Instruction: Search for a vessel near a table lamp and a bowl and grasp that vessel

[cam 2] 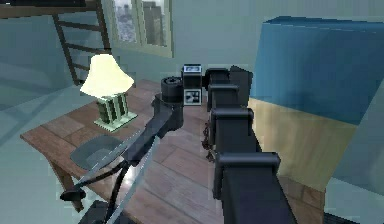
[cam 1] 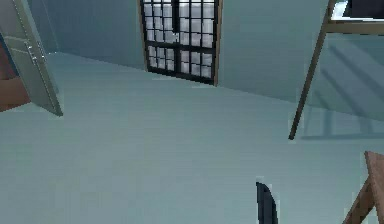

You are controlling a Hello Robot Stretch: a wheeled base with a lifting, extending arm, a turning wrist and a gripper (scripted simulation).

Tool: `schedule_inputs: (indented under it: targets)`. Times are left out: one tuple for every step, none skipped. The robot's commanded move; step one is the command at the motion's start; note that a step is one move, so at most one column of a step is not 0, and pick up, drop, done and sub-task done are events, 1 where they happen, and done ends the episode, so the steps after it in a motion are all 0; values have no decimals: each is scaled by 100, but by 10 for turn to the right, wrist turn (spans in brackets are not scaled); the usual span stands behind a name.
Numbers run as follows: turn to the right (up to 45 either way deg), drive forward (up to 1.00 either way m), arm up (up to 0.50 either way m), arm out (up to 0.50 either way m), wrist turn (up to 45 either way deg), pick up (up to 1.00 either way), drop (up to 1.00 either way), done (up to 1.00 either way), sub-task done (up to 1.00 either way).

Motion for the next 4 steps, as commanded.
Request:
schedule_inputs:
  targets:
    - [0, 0, 0, 0, 450, 0, 0, 0, 0]
    - [0, 0, 0, 0, 450, 0, 0, 0, 0]
    - [0, 0, 0, 0, 450, 0, 0, 0, 0]
    - [0, 0, 0, 0, 360, 0, 0, 0, 0]
